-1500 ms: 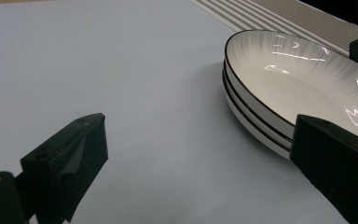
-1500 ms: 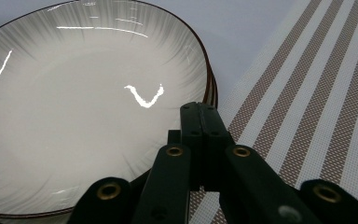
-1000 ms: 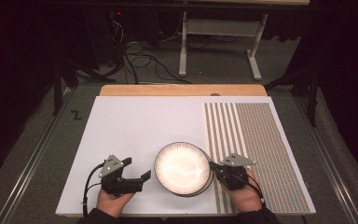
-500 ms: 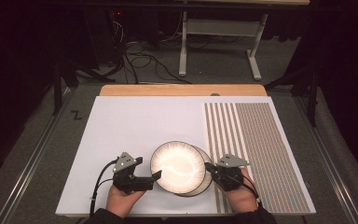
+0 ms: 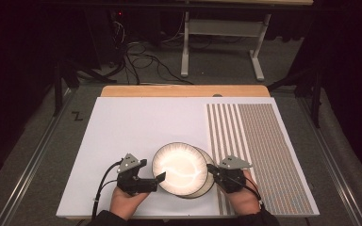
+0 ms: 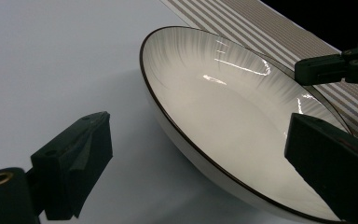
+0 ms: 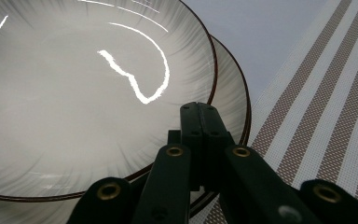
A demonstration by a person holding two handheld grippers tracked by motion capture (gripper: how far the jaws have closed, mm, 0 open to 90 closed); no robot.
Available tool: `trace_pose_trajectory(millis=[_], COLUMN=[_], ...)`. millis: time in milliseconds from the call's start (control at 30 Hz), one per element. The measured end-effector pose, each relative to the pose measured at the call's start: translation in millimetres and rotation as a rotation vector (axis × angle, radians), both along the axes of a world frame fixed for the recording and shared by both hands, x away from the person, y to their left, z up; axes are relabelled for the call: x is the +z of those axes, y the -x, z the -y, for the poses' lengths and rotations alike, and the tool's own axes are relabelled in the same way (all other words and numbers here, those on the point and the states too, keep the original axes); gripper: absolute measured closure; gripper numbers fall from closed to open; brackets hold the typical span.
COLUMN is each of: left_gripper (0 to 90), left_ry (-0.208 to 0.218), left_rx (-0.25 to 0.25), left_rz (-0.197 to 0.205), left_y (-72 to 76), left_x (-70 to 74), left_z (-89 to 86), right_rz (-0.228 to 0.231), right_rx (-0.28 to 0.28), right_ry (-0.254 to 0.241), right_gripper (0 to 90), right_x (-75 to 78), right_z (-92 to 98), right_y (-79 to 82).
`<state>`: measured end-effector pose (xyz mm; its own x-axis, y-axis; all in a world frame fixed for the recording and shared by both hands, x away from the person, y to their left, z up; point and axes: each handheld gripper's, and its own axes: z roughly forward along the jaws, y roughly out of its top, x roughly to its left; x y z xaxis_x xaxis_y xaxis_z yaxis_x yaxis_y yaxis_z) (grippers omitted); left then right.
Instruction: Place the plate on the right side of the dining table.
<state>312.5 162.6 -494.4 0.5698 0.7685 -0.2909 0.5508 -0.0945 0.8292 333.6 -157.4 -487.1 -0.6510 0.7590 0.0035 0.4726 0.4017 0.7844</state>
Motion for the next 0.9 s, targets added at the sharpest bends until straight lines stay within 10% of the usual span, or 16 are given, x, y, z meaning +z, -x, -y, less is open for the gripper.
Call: trace_pose_trajectory(millis=[900], left_gripper=[23.3], left_ry=[0.065], left_rx=[-0.046], left_rz=[-0.075], left_y=[-2.4], left_x=[-5.2], left_z=[3.8], right_rz=[-0.008], right_rx=[0.062], right_ry=[0.009], right_gripper=[90.0], right_x=[-3.1], right_z=[-17.3], right_y=[7.8])
